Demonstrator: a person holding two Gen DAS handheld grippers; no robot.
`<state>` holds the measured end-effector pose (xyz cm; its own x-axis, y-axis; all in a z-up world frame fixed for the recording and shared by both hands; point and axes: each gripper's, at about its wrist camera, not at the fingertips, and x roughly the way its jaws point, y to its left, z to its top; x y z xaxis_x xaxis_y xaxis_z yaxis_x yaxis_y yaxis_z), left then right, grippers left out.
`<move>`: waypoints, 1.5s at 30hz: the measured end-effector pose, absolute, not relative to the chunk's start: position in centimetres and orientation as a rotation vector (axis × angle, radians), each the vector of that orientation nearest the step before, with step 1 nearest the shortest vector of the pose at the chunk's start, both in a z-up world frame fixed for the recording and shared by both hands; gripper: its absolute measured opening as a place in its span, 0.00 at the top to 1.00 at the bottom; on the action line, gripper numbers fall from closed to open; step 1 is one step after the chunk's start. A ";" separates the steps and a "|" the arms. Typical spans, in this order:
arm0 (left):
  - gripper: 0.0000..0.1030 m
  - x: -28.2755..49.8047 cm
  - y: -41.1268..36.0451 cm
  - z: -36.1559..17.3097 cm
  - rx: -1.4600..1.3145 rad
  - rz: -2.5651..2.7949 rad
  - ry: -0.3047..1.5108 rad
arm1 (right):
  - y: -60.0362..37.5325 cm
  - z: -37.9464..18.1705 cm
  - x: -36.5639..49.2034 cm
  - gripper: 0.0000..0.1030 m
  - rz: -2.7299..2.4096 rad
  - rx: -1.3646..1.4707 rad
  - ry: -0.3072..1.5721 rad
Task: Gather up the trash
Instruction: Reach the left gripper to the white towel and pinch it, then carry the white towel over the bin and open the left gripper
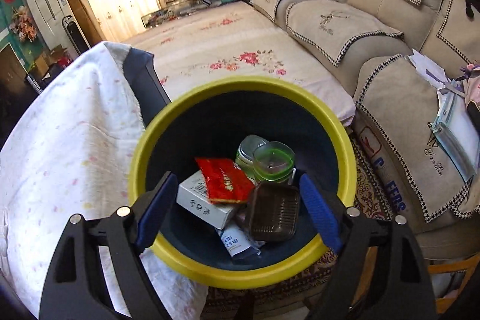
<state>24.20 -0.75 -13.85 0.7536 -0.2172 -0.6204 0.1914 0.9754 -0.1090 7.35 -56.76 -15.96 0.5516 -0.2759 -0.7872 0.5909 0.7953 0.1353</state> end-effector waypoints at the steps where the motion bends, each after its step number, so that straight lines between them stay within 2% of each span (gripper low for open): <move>1: 0.05 24.2 -0.8 -13.8 -0.037 -0.227 0.681 | -56.4 -15.7 7.4 0.22 -0.529 0.409 0.835; 17: 0.05 25.3 -4.0 -17.0 0.030 -0.383 0.883 | -53.9 -15.6 7.6 0.21 -0.491 0.376 0.847; 30: 0.06 25.6 -5.8 -18.3 0.118 -0.349 0.918 | -53.2 -15.9 8.2 0.21 -0.466 0.378 0.855; 36: 0.34 25.7 -4.6 -17.8 0.078 -0.311 0.893 | -52.9 -15.8 8.3 0.21 -0.458 0.377 0.855; 38: 0.51 25.8 -4.4 -17.7 0.077 -0.303 0.887 | -52.8 -15.8 8.4 0.21 -0.456 0.377 0.854; 39: 0.56 25.8 -4.3 -17.7 0.075 -0.299 0.884 | -52.8 -15.8 8.5 0.21 -0.455 0.377 0.854; 41: 0.73 25.9 -4.1 -17.6 0.066 -0.300 0.881 | -52.8 -15.7 8.5 0.21 -0.453 0.376 0.854; 45: 0.85 25.7 -4.1 -17.5 0.062 -0.310 0.871 | -52.7 -15.8 8.5 0.21 -0.451 0.380 0.855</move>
